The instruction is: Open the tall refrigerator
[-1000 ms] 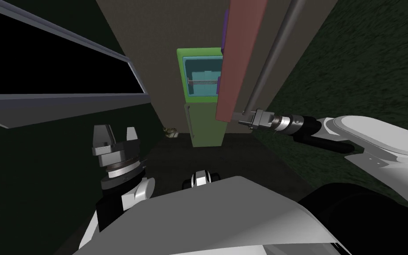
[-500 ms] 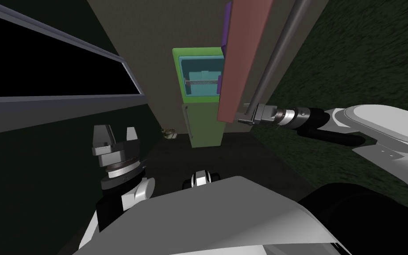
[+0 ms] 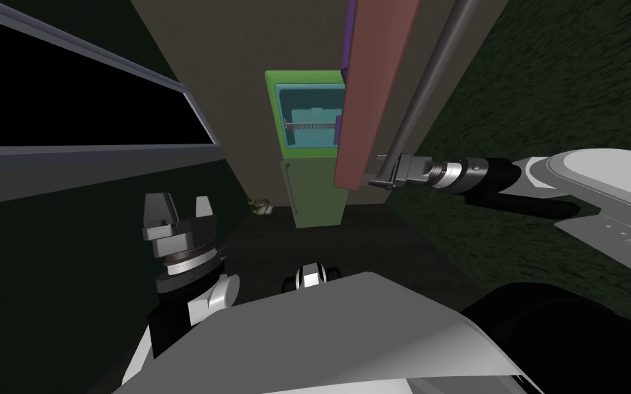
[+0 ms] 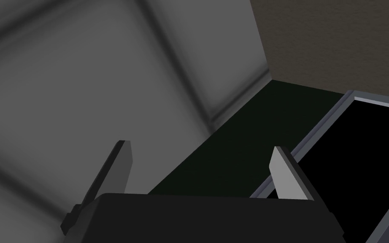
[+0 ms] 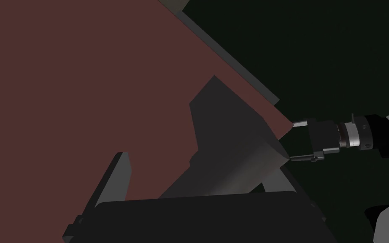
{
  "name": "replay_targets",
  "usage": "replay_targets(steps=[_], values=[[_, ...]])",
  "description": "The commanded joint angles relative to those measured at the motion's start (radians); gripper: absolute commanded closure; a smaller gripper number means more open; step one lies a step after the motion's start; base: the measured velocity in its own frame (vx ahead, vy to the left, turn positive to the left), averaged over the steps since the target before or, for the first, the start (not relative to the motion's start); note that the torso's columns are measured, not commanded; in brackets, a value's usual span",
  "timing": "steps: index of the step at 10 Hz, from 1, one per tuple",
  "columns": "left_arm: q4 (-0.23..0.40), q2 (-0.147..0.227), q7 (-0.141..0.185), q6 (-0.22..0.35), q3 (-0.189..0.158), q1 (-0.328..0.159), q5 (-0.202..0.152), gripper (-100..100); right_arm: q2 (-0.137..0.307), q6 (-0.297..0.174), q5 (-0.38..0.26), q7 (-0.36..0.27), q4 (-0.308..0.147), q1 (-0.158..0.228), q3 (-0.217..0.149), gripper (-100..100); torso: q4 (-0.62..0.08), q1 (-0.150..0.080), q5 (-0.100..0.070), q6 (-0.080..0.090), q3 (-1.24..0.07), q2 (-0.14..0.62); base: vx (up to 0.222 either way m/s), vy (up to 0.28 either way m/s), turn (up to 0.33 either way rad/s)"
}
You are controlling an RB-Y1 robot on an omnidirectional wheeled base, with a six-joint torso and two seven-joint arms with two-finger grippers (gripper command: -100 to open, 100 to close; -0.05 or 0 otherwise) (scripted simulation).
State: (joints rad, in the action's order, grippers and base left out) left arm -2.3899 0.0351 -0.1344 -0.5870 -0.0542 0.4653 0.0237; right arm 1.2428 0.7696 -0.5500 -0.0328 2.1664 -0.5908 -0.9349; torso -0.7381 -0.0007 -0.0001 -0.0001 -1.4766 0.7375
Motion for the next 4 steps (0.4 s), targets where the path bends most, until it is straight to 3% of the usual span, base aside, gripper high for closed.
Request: replay_targets(steps=[1, 4], values=[[0.0, 0.0, 0.0, 0.0, 0.0, 0.0, 0.0, 0, 0.0, 0.0, 0.0, 0.0, 0.0, 0.0, 0.0, 0, 0.0, 0.0, 0.0, 0.0, 0.0, 0.0, 0.0, 0.0, 0.0], [0.0, 0.0, 0.0, 0.0, 0.0, 0.0, 0.0, 0, 0.0, 0.0, 0.0, 0.0, 0.0, 0.0, 0.0, 0, 0.0, 0.001, 0.0, 0.0, 0.0, 0.0, 0.0, 0.0, 0.0]])
